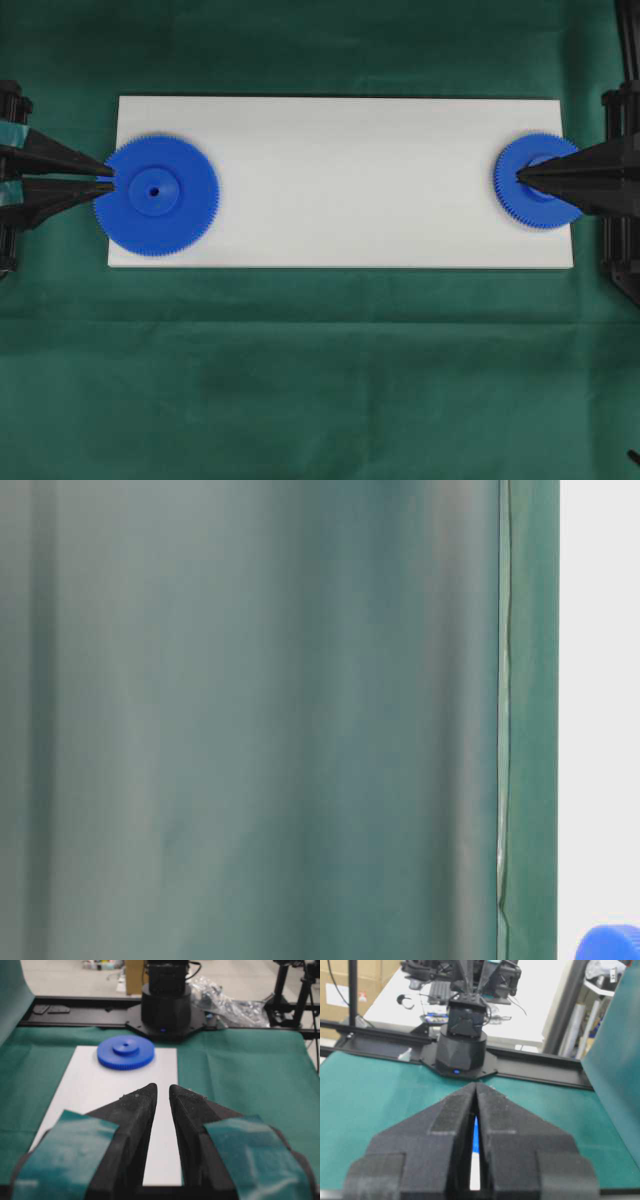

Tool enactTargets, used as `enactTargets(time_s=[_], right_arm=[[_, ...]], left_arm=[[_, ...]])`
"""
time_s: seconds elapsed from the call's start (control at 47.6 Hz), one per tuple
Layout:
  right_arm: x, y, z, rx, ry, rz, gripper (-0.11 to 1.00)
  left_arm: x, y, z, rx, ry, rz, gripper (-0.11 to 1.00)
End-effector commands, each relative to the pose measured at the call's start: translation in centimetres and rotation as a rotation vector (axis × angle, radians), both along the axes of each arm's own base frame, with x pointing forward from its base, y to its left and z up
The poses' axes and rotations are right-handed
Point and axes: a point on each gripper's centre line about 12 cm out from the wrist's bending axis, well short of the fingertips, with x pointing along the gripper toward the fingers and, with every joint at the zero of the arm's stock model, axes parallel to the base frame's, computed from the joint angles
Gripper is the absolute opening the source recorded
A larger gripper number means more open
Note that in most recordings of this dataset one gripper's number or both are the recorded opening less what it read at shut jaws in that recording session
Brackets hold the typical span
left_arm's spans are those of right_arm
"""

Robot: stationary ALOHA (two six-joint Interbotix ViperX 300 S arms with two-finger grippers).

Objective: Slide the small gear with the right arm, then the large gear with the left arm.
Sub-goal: 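Lower the right gripper onto the hub of the small blue gear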

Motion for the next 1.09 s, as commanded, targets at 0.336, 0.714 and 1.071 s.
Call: enactTargets(time_s=[0.336, 0.714, 1.071], right_arm=[[3.6, -0.9, -0.9, 0.014, 0.254, -0.038, 0.5], [-1.0, -3.7, -3.6, 0.135, 0.357, -0.201, 0.5], [-3.0, -5.6, -7.4, 0.291, 0.576, -0.351, 0.5]], left_arm=[[2.5, 0.6, -1.7, 0.039, 0.171, 0.029, 0.0], [0.2, 1.3, -2.7, 0.027, 0.193, 0.064, 0.0], [0.1, 1.7, -3.5, 0.024, 0.222, 0.086, 0.0]])
